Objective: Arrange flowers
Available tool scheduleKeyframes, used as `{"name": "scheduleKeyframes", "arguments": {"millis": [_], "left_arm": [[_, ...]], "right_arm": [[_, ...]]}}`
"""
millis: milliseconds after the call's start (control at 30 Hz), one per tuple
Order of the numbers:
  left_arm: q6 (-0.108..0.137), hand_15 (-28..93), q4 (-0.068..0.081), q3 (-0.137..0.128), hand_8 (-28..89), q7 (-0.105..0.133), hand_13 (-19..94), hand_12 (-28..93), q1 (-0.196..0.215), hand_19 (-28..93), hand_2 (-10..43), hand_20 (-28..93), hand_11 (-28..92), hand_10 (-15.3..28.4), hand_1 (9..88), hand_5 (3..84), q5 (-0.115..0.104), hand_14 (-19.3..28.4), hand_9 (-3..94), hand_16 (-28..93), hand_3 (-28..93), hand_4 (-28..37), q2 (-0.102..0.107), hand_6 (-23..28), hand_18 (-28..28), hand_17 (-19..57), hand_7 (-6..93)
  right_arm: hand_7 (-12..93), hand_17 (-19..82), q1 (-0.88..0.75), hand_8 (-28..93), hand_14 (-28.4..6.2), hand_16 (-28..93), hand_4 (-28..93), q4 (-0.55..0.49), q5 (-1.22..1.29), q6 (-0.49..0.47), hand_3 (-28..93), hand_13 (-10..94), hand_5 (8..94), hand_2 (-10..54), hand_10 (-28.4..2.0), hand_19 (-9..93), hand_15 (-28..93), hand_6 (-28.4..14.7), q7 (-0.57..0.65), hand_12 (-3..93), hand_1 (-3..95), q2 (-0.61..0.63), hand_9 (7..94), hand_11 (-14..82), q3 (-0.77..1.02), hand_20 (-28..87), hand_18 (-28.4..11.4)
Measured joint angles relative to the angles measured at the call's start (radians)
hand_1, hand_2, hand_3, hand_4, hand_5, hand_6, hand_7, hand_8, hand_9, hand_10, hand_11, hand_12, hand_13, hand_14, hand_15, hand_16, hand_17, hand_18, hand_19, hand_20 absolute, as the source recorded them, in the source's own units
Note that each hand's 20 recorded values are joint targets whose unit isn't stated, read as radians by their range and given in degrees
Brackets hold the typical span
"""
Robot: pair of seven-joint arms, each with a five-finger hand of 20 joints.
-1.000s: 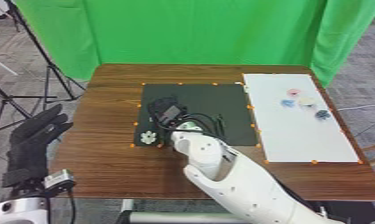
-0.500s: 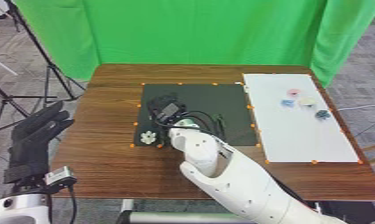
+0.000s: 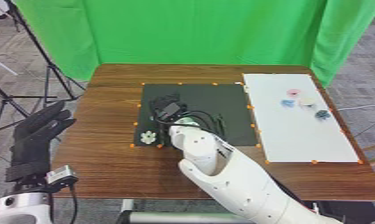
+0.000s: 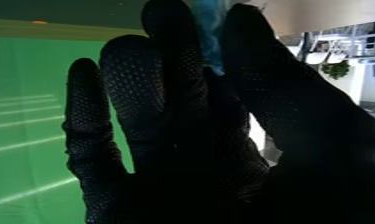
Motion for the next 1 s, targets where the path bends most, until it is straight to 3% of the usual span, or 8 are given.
{"name": "scheduleKeyframes", "arguments": {"millis": [133,667,1000], "left_arm": [[0.000,66,0.000,0.001,-11,-0.001,25,7,-0.001,59,5.4,5,38,19.9,25.5,40.9,0.001,27.3,34.8,-17,85,-18.4,0.000,10.5,21.7,-9.6,16.0],[0.001,66,0.000,0.010,-11,-0.002,26,7,-0.001,59,4.3,5,38,19.8,26.3,40.9,0.002,27.3,34.8,-17,85,-17.4,0.006,10.4,21.6,-9.6,16.2],[0.001,66,0.000,0.009,-11,-0.004,26,7,0.000,59,3.8,5,38,19.9,26.7,40.9,0.002,27.2,34.9,-17,85,-17.0,0.007,10.4,21.6,-9.6,16.4]], "right_arm": [[24,18,0.013,-14,-10.4,18,-28,0.005,0.014,0.002,82,63,63.5,-8.9,-12.8,83,72,-4.3,0.022,23.0,40.5,0.001,70.7,35.5,-0.019,11,-23.6],[21,14,0.043,-13,-14.1,16,-28,0.017,0.067,-0.010,86,54,58.3,-9.2,-18.3,81,76,-9.9,0.090,17.9,38.1,-0.001,60.0,41.1,-0.033,12,-26.3],[19,11,0.023,-12,-15.5,15,-28,0.007,0.061,-0.065,86,51,57.7,-9.5,-19.5,79,77,-11.1,0.075,17.6,37.0,-0.014,57.9,41.4,0.001,14,-27.6]]}}
